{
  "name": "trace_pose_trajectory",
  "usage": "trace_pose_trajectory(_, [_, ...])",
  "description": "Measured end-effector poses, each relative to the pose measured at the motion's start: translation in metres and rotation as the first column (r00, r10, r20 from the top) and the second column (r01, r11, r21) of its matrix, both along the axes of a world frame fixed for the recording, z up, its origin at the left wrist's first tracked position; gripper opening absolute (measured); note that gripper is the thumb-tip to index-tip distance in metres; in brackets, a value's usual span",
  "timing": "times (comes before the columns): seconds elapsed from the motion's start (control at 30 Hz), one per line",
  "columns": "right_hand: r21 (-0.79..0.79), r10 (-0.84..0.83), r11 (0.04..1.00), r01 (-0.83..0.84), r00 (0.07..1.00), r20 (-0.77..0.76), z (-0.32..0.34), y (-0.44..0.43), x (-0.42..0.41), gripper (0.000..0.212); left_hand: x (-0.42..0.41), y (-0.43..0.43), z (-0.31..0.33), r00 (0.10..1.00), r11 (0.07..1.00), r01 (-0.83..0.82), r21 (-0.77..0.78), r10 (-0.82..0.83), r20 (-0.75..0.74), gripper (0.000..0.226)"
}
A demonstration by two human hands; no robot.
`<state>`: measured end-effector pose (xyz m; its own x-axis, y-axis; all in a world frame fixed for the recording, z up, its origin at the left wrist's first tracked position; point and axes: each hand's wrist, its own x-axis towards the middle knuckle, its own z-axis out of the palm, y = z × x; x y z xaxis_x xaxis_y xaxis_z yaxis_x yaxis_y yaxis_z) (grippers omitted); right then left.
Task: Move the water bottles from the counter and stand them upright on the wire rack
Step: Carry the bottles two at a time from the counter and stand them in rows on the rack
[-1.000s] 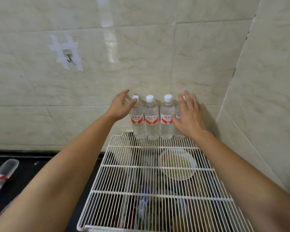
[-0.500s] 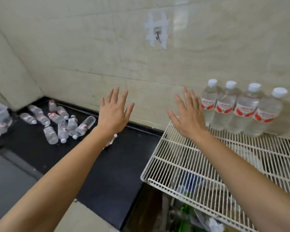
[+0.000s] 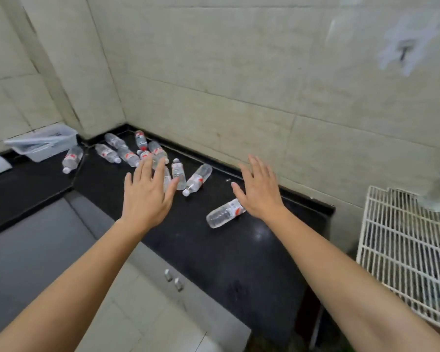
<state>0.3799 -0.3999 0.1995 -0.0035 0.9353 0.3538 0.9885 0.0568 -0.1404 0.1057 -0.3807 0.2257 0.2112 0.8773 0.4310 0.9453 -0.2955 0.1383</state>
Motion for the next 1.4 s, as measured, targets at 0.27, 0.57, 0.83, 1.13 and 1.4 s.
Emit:
trace_pose_trajectory(0.27, [-0.165, -0.073, 0.984, 0.072, 0.997, 0.003, -0.043, 0.052, -0.055, 0.067, -0.05, 0.073, -0.05, 0.999, 0.985, 0.0, -0.17, -0.007, -0.039, 0.067])
trace_pose_trajectory(0.57, [-0.411, -0.296, 0.879, 0.241, 0.952, -0.075, -0.118, 0.121, -0.028, 0.071, -0.024, 0.163, -0.119, 0.979, 0.911, 0.058, -0.408, -0.131, -0.153, 0.067])
trace_pose_trajectory(0.83, [-0.626, -0.558, 0.715, 0.312, 0.794, -0.242, -0.168, 0.163, -0.028, 0.072, -0.004, 0.262, -0.149, 0.924, 0.775, 0.133, -0.618, -0.323, -0.206, 0.063])
trace_pose_trajectory(1.13, [-0.756, -0.871, 0.459, 0.467, 0.405, -0.278, -0.22, 0.175, -0.051, 0.101, 0.026, 0.357, -0.224, 0.867, 0.526, 0.181, -0.831, -0.485, -0.118, 0.06])
trace_pose_trajectory(1.4, [-0.787, -0.97, 0.241, 0.569, 0.135, -0.2, -0.228, 0.21, -0.079, 0.12, 0.026, 0.393, -0.269, 0.813, 0.366, 0.204, -0.908, -0.58, -0.051, 0.059])
